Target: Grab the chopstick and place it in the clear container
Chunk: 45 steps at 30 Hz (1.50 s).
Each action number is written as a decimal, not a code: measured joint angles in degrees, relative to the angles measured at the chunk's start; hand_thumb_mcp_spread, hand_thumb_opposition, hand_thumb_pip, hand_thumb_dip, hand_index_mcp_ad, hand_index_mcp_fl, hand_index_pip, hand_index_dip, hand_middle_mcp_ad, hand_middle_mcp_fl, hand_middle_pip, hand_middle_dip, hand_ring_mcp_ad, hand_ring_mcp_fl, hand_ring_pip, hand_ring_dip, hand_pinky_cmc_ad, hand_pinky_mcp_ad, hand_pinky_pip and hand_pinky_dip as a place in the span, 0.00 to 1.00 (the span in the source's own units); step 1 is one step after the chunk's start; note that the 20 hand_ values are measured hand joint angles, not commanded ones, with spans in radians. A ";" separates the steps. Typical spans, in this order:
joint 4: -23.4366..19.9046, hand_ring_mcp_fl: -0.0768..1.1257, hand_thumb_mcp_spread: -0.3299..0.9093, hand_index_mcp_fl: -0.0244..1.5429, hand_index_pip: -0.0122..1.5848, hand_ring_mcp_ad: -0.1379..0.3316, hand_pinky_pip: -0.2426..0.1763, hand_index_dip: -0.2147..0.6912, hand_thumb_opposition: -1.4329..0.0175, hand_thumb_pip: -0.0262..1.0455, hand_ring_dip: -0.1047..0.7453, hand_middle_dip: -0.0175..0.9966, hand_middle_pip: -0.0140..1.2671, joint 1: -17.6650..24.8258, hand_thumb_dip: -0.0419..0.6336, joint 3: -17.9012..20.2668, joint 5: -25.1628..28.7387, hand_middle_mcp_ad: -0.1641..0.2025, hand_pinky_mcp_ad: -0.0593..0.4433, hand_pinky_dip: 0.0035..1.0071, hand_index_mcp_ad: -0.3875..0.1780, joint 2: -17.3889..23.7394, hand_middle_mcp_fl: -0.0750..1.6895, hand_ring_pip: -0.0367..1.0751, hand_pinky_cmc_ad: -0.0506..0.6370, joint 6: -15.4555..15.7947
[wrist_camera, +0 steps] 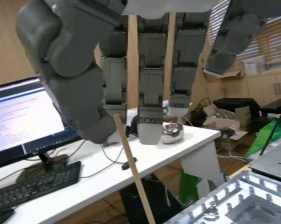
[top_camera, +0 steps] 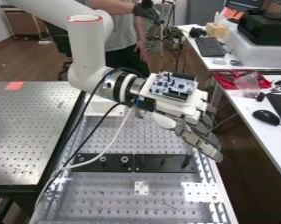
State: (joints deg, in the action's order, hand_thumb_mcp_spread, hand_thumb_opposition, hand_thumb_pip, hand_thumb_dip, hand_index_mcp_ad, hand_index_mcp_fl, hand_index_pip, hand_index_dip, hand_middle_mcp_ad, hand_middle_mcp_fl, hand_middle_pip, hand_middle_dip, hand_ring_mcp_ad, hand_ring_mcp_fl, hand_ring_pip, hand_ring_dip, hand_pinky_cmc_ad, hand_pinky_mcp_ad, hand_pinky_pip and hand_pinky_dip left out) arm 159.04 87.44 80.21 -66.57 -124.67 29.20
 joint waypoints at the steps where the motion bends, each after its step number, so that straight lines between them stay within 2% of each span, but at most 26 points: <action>1: 0.28 0.53 0.69 0.37 0.77 0.47 0.63 0.23 0.40 0.64 0.68 0.66 0.59 -0.02 0.50 -0.10 -0.02 0.60 0.58 0.18 0.48 -0.04 0.42 0.11 0.55 0.13; 16: 1.83 0.53 0.69 0.36 0.77 0.47 0.63 0.23 0.40 0.64 0.68 0.66 0.59 -0.01 0.50 -1.20 -0.22 0.60 0.58 0.18 0.48 -0.70 0.42 0.11 0.55 2.94; 18: 1.79 0.53 0.70 0.40 0.82 0.48 0.63 0.22 0.37 0.64 0.68 0.66 0.59 0.04 0.50 -1.31 -0.22 0.60 0.58 0.18 0.47 -0.74 0.44 0.11 0.55 3.55; 20: 1.75 0.57 0.70 0.40 0.83 0.47 0.63 0.22 0.35 0.64 0.68 0.66 0.59 0.10 0.49 -1.49 -0.35 0.61 0.58 0.18 0.47 -0.80 0.46 0.11 0.55 4.25; 22: 1.79 0.57 0.71 0.41 0.83 0.48 0.66 0.22 0.33 0.63 0.69 0.66 0.59 0.12 0.48 -1.61 -0.43 0.60 0.58 0.18 0.47 -0.81 0.48 0.11 0.56 4.35; 25: 1.89 0.59 0.73 0.42 0.83 0.46 0.67 0.23 0.30 0.58 0.70 0.66 0.57 0.18 0.48 -1.67 -0.66 0.61 0.58 0.17 0.44 -0.80 0.49 0.12 0.58 4.47; 28: 2.04 0.60 0.74 0.42 0.83 0.46 0.67 0.23 0.28 0.58 0.70 0.66 0.56 0.21 0.48 -1.73 -0.65 0.61 0.58 0.17 0.43 -0.62 0.50 0.11 0.58 4.63; 30: 2.20 0.60 0.74 0.42 0.83 0.46 0.70 0.23 0.28 0.58 0.70 0.66 0.56 0.21 0.48 -1.78 -0.73 0.61 0.58 0.18 0.43 -0.54 0.50 0.11 0.58 4.65; 36: 1.63 0.60 0.74 0.42 0.82 0.46 0.70 0.23 0.28 0.59 0.70 0.66 0.56 0.29 0.48 -1.58 -0.73 0.61 0.58 0.18 0.42 -0.02 0.50 0.11 0.58 5.81; 37: 1.24 0.60 0.74 0.44 0.82 0.46 0.70 0.23 0.27 0.58 0.70 0.66 0.59 0.32 0.48 -1.55 -0.70 0.57 0.58 0.18 0.42 0.10 0.55 0.12 0.58 6.27; 39: 0.97 0.60 0.75 0.45 0.82 0.46 0.70 0.23 0.27 0.58 0.70 0.69 0.64 0.32 0.48 -1.57 -0.82 0.56 0.58 0.18 0.42 0.18 0.60 0.11 0.59 6.72; 42: 0.59 0.62 0.75 0.47 0.82 0.46 0.70 0.23 0.27 0.57 0.70 0.70 0.65 0.31 0.48 -1.70 -1.11 0.48 0.58 0.18 0.42 0.17 0.62 0.12 0.61 6.87; 45: 0.31 0.63 0.76 0.49 0.78 0.45 0.70 0.23 0.26 0.57 0.70 0.70 0.65 0.30 0.48 -1.95 -1.31 0.48 0.60 0.18 0.42 0.03 0.62 0.12 0.60 6.67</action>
State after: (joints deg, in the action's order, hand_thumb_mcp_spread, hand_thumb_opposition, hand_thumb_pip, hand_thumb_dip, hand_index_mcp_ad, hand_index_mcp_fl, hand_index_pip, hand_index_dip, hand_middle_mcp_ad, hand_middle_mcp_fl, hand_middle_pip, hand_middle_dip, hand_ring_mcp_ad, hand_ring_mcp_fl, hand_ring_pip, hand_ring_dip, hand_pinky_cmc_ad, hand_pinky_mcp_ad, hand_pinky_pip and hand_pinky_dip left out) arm 159.36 87.74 78.26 -67.87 -124.65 35.87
